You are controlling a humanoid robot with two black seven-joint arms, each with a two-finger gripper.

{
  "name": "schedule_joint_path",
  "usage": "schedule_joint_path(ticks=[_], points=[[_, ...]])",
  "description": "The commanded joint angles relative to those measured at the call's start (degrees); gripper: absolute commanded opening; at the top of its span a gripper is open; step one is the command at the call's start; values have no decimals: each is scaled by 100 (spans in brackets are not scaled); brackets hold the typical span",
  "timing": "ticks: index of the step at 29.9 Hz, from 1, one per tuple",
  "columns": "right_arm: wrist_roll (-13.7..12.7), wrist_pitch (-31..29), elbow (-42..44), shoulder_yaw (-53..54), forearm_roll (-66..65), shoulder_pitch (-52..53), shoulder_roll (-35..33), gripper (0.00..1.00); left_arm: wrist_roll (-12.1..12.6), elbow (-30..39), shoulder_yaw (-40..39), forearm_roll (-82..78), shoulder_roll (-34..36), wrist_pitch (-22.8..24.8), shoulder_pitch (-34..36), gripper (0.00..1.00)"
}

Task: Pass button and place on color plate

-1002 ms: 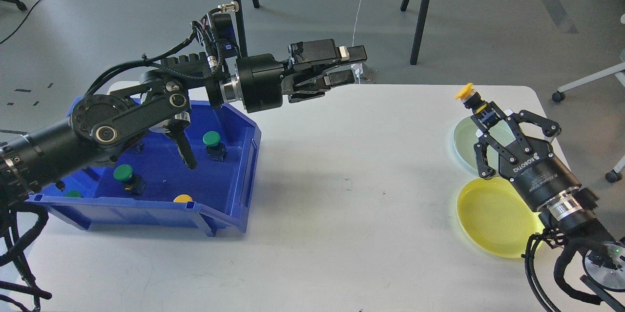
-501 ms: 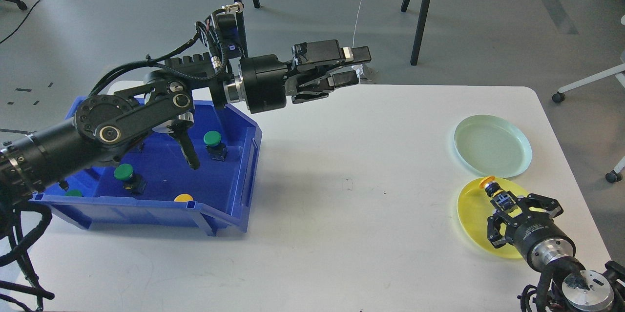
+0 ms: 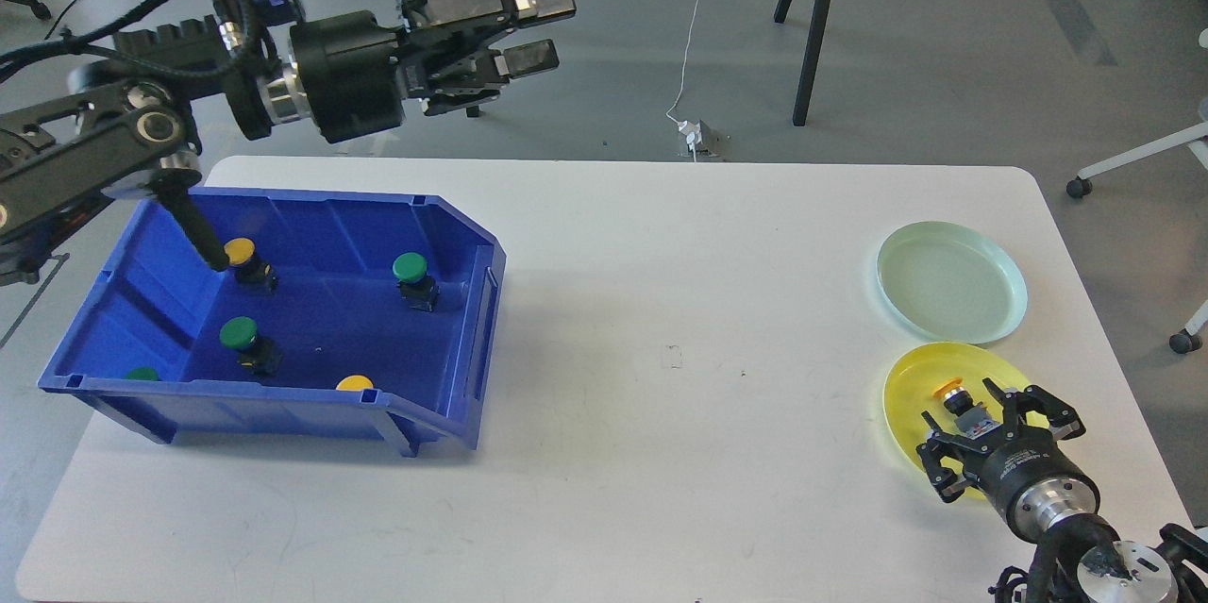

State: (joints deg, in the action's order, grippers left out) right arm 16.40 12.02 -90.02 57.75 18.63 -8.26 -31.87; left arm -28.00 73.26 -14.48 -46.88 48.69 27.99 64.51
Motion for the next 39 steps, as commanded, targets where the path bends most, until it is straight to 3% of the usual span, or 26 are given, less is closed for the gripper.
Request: schedule_joint_path(ticks=[1, 6, 10, 16, 24, 39], points=[[4, -330, -182, 306, -9, 9, -30, 96, 0, 162, 50, -977, 815, 1, 9, 90], [-49, -1235, -235, 895, -52, 157, -100, 97, 0, 540, 252, -2850, 1265, 1, -79, 89], [-101, -1623, -227, 1010, -88, 693, -267, 98, 0, 322, 892, -4010, 1204, 1, -97, 89], [-137, -1712, -192, 966, -88, 1160, -628, 98, 0, -925, 1781, -4953, 450, 1, -88, 89], [-146, -1712, -183, 922, -88, 1020, -628, 98, 0, -2297, 1905, -5147, -360, 1, -448, 89], [-146, -1879, -183, 931, -88, 835, -628, 98, 0, -3072, 2318, -5147, -554, 1, -457, 89]])
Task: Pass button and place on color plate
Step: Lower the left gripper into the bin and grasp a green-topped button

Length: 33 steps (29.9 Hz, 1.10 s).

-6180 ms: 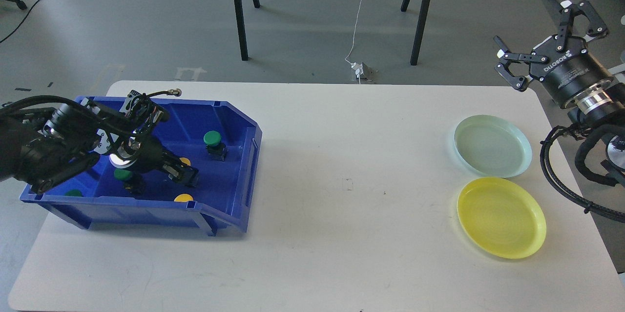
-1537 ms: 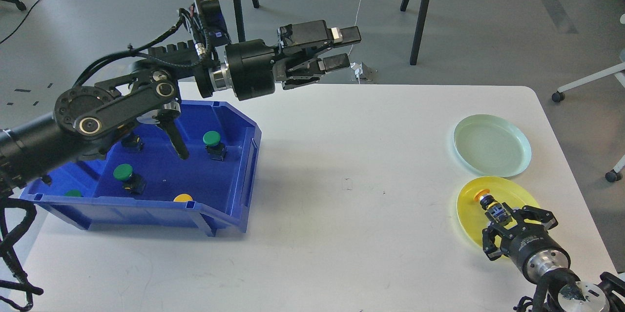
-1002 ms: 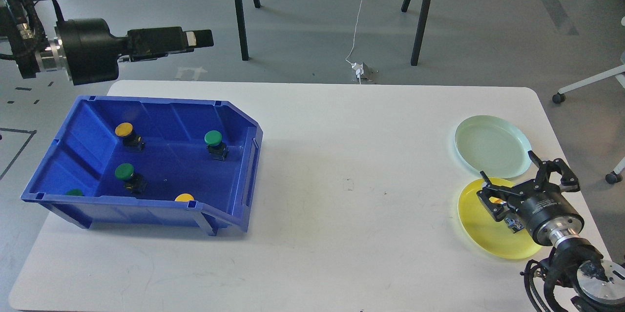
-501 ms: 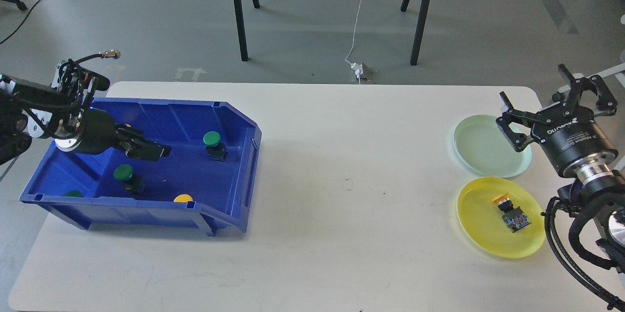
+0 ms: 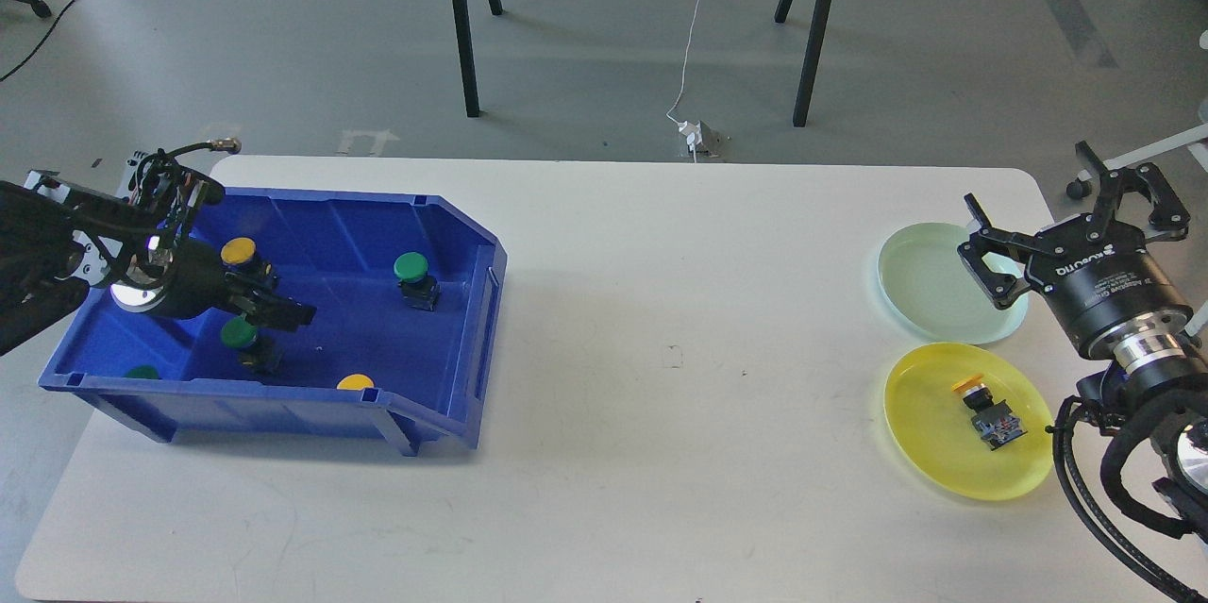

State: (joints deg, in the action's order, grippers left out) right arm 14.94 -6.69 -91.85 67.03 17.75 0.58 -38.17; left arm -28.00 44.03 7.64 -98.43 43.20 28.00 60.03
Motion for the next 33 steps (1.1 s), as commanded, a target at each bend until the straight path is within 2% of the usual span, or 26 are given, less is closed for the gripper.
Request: schedule_joint_path(ticks=[1, 12, 16, 26, 33], points=[[0, -8, 1, 3, 1, -49, 3, 98, 0, -167, 159, 8, -4, 0, -9, 89], [0, -17, 1, 3, -8, -93, 3, 98, 0, -185, 230, 16, -22, 0, -237, 89], [0, -17, 1, 3, 1, -119, 3, 98, 0, -404, 230, 16, -109, 0, -334, 88], [0, -26, 9, -6, -8, -128, 3, 98, 0, -571, 230, 25, -206, 0, -422, 64], [0, -87, 9, 12, -8, -216, 3, 98, 0, -571, 212, 43, -198, 0, -387, 59]])
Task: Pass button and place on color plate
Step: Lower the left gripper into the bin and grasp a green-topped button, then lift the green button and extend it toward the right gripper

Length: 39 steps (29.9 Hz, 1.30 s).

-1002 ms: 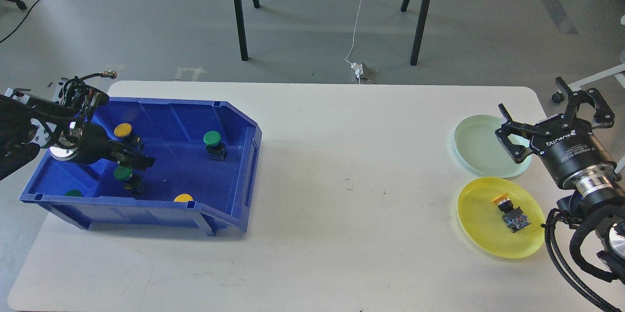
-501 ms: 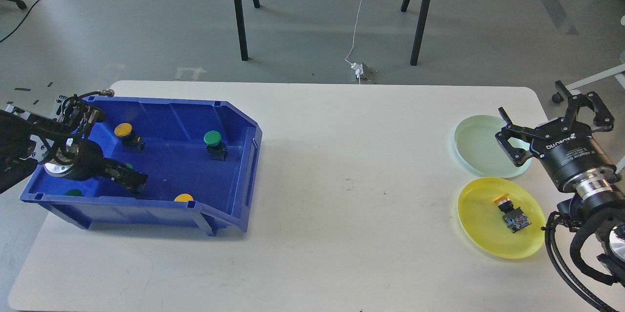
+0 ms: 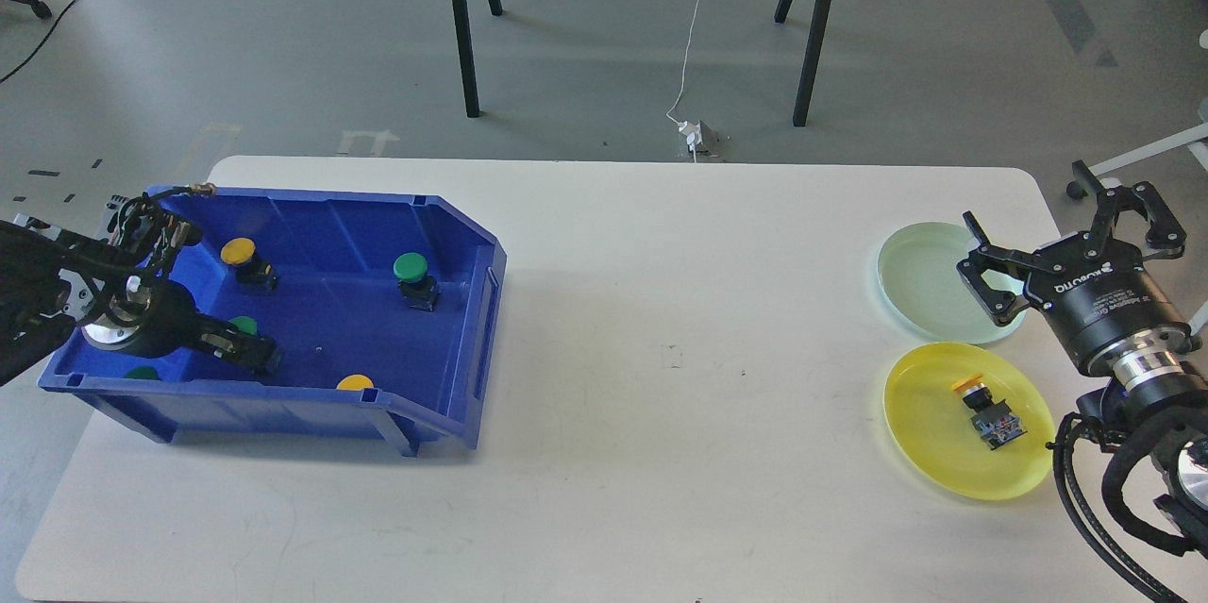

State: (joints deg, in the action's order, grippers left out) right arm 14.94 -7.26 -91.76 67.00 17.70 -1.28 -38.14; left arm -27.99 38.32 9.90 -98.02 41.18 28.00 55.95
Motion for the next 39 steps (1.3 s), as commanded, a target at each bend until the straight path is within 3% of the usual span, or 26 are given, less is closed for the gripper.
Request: schedule_joint_path(ticks=[1, 7, 11, 13, 14, 20, 24, 28, 31, 35, 39], points=[[0, -48, 0, 15, -3, -31, 0, 98, -1, 0, -14, 11, 4, 0, 21, 59], [0, -74, 0, 24, -3, -101, 0, 98, -1, 0, -23, 2, -4, 0, 21, 45], [0, -74, 9, 33, -3, -101, 0, 98, -1, 9, -14, 2, 4, 0, 21, 29], [0, -74, 9, 33, -3, -101, 0, 98, -1, 9, -23, 2, 4, 0, 39, 12], [0, -74, 9, 33, -3, -101, 0, 98, -1, 18, -31, 2, 4, 0, 47, 10], [0, -74, 9, 33, -3, -110, 0, 98, -1, 500, -119, 54, 118, 0, 249, 8], [0, -74, 9, 41, -3, -110, -9, 98, -1, 1754, -548, 116, 986, 0, 680, 8], [0, -74, 26, 77, -12, -110, -9, 98, -1, 3038, -1505, 466, 1918, 0, 689, 8], [0, -74, 35, 77, -212, -110, -9, 98, -1, 3654, -2095, 1273, 2219, 0, 663, 8], [9, -74, 0, 33, -1353, -101, -9, 98, -1, 4069, -2562, 2530, 2114, 0, 654, 9], [18, -74, -26, -29, -2935, -66, -18, 98, -1, 4245, -2703, 3437, 1386, 0, 654, 9]])
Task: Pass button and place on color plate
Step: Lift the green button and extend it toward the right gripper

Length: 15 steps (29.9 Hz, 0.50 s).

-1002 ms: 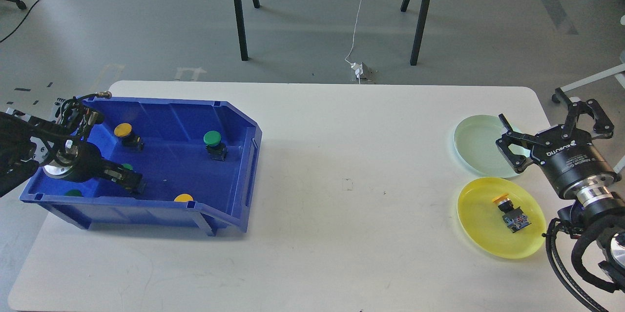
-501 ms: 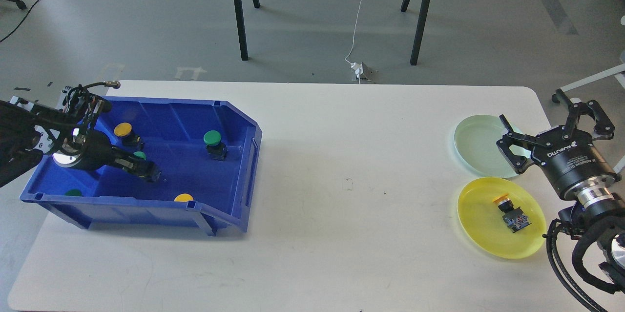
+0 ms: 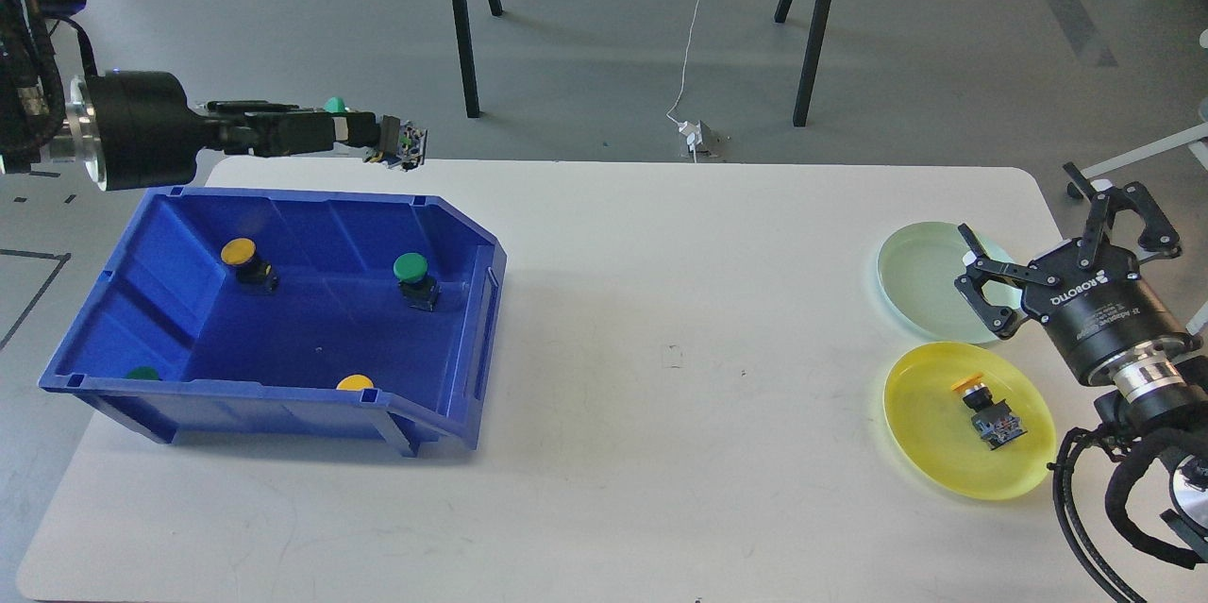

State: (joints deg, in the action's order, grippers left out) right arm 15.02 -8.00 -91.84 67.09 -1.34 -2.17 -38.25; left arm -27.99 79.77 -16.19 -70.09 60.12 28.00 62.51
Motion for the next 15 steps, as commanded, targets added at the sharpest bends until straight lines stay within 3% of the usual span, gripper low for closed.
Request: schedule_joint_path(ticks=[1, 6, 11, 15], points=[[19, 0, -18, -99, -1331, 32, -16, 98, -1, 100, -104, 864, -736, 0, -2, 9], [63, 0, -114, -468, -1694, 243, -174, 98, -1, -294, -122, 1525, -2037, 0, -2, 9], [115, 35, -185, -1573, -1712, 1155, -51, 98, -1, -1480, -113, 1639, -3162, 0, -273, 9], [326, 97, -167, -2278, -1686, 1903, 309, 98, -1, -1623, -262, 1692, -3305, 0, -432, 9]])
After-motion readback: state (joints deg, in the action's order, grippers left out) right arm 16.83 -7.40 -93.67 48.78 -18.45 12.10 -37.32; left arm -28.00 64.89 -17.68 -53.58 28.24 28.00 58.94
